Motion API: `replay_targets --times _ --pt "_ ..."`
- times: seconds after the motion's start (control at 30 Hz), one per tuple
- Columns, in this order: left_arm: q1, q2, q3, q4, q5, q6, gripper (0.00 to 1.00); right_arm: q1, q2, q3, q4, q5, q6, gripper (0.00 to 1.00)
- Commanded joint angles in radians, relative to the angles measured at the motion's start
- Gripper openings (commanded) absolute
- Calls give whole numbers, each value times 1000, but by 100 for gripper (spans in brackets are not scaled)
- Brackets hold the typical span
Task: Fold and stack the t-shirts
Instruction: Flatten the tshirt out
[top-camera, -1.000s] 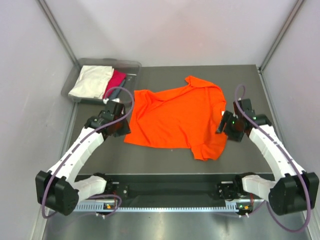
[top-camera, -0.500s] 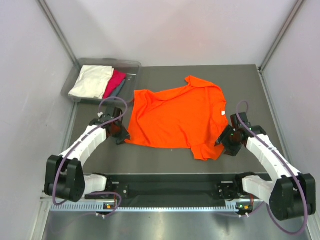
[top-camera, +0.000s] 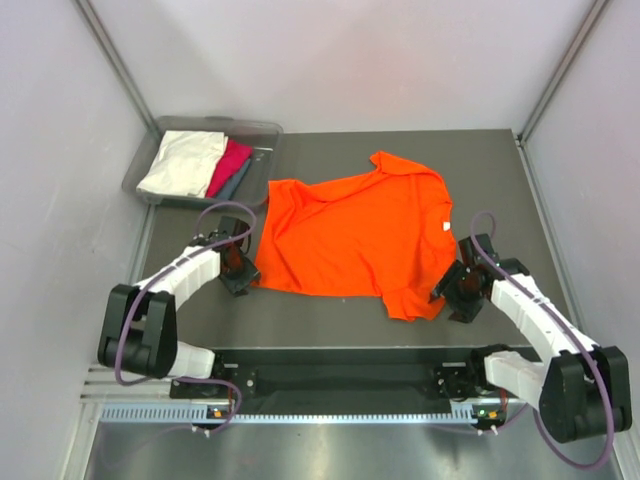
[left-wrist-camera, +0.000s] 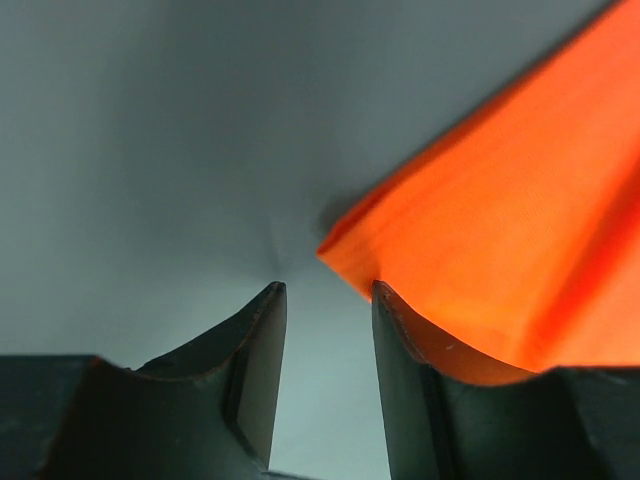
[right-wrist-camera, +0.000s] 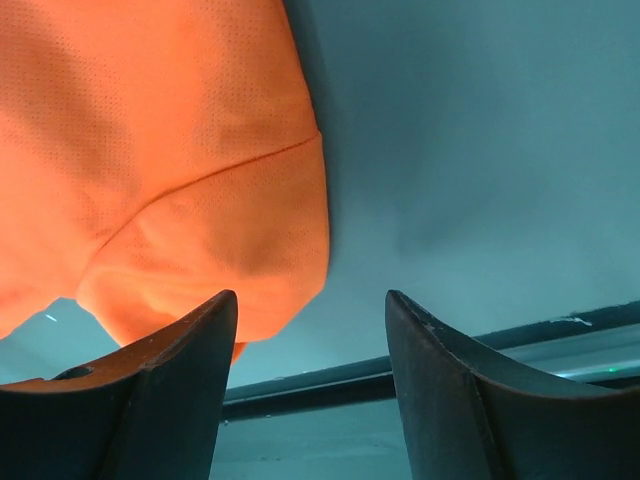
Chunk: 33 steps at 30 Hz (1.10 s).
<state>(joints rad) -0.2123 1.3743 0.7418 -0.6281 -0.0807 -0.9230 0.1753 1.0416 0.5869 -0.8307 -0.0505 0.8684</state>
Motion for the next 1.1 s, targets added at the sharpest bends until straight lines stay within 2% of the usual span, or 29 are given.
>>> replay_targets --times 0.0,0.13,0.23,0.33,0.37,0.4,0.43,0.57,0.63,0.7,0.83,0.87,0.9,0.93,0.97,1.07 --pt "7 46 -5 79 -47 -10 45 15 23 -2 50 -12 12 61" --pt "10 95 -4 110 -53 13 38 35 72 -4 103 -9 23 56" --pt "10 123 -2 133 -67 30 33 44 98 -15 142 12 35 48" --pt "11 146 10 149 -57 67 20 46 100 -25 168 24 43 34" --pt "11 152 16 149 -53 75 8 44 97 -19 156 37 34 18" --pt "11 152 21 146 -51 84 0 44 86 -7 133 46 24 9" --pt "11 151 27 139 -44 99 0 44 66 8 99 73 15 1" --pt "10 71 45 68 -19 127 0 52 -18 141 -89 104 -107 0" --pt "10 16 33 44 -22 119 0 61 -20 198 -91 104 -140 0" --pt "10 -70 16 3 -31 115 0 61 35 278 -35 84 -178 0" --pt "8 -176 11 -73 -56 116 0 33 332 477 91 -20 -221 0" --pt "7 -199 13 -81 -62 122 0 23 383 522 90 -53 -238 21" --pt "8 -207 8 -81 -68 131 0 3 429 568 82 -61 -259 35" --pt "8 -211 5 -81 -74 145 0 -5 510 614 65 -58 -288 44" --pt "8 -208 4 -78 -79 150 0 -8 535 701 -17 -17 -349 56" --pt "8 -181 17 -70 -42 162 0 -23 490 679 -67 30 -443 67"
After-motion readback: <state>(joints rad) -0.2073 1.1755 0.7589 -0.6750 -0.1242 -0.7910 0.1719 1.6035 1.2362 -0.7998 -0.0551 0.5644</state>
